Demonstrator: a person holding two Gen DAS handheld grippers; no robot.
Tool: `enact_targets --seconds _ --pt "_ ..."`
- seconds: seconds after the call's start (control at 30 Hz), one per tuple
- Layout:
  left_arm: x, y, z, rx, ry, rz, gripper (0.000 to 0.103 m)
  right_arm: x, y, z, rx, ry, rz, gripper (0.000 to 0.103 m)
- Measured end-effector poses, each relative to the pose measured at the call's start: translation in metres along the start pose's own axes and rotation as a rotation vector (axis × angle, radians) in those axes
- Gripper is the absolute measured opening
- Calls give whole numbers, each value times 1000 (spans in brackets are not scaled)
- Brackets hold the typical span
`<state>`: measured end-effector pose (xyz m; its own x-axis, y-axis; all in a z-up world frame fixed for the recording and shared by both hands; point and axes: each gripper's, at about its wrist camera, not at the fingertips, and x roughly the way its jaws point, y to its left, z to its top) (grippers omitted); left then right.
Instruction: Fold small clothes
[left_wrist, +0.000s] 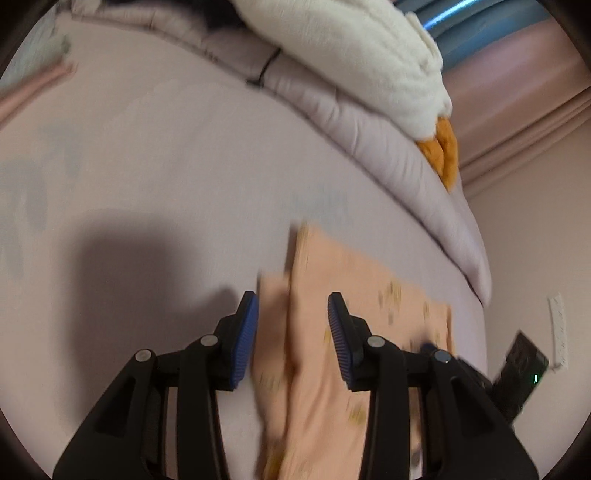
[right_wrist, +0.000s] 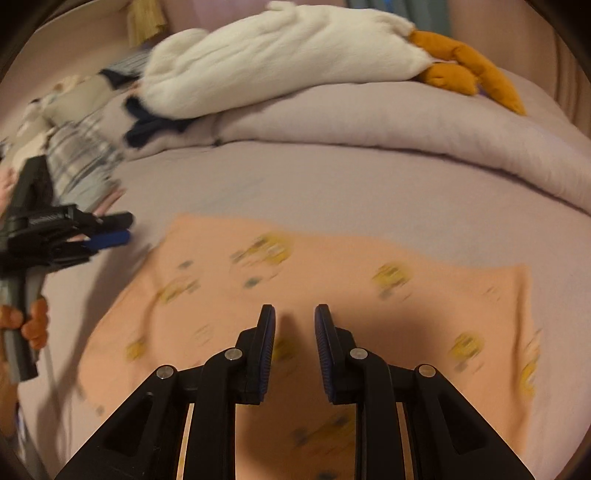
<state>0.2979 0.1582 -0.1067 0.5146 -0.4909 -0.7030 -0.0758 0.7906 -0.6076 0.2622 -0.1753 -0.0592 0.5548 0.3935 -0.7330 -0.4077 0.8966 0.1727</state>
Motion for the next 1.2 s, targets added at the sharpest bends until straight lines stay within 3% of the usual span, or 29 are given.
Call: enact_targets --seconds 0.17,0.27,0.37,0.53,0.6,0.8,0.9,1.0,1.07,1.2 --pt "11 11 -46 -32 140 -107 42 -2 28 -23 -24 20 40 24" --pt "13 5 -65 -22 152 -154 42 2 43 -43 -66 57 34 24" --pt "10 3 -78 -15 158 -173 42 -11 57 -66 -112 41 -3 24" --pt "11 2 -82 -17 182 -198 40 -30 56 -80 -92 102 99 24" --pt "11 0 -83 -19 183 -191 38 -33 44 -68 -23 71 140 24" --pt "13 -4 -85 -13 174 -148 36 -11 5 -5 197 -63 62 24" --pt "14 -5 -84 -1 177 -126 35 9 -8 12 264 -61 26 24" --pt "14 -5 -84 15 180 -107 34 29 -9 8 267 0 -18 24" --pt "14 -7 -84 25 180 -97 34 27 -3 -3 245 -5 -35 23" --pt "16 -13 -83 43 171 -74 33 0 9 -35 210 15 21 23"
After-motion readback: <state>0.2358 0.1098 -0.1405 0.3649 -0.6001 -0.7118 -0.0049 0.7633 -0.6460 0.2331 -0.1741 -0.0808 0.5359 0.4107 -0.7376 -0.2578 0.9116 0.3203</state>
